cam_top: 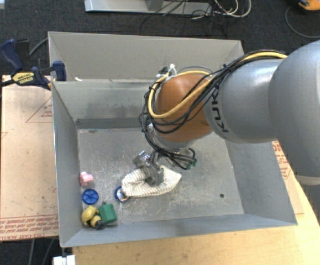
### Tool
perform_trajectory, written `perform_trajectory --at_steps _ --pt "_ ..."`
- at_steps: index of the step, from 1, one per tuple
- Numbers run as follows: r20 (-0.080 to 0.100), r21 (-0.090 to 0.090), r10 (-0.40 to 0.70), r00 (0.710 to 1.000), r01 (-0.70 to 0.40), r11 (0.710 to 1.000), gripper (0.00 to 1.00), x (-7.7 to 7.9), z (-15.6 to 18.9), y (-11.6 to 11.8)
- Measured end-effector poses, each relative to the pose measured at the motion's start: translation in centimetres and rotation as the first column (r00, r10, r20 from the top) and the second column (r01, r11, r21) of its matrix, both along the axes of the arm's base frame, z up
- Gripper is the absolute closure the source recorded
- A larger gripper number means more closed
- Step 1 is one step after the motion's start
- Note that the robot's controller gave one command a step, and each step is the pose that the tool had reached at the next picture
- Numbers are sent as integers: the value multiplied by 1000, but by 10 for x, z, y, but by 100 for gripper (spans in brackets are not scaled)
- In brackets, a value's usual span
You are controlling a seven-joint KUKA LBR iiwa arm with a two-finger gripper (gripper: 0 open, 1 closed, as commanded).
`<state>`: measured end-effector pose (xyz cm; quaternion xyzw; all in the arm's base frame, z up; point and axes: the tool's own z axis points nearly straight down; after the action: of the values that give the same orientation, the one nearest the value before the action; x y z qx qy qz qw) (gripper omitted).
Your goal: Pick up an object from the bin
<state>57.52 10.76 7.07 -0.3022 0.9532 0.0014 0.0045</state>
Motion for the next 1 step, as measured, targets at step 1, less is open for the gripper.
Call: perform_trajectory --at_steps 1 --pt "3 4 -3 1000 3 1000 100 -1 0 -9"
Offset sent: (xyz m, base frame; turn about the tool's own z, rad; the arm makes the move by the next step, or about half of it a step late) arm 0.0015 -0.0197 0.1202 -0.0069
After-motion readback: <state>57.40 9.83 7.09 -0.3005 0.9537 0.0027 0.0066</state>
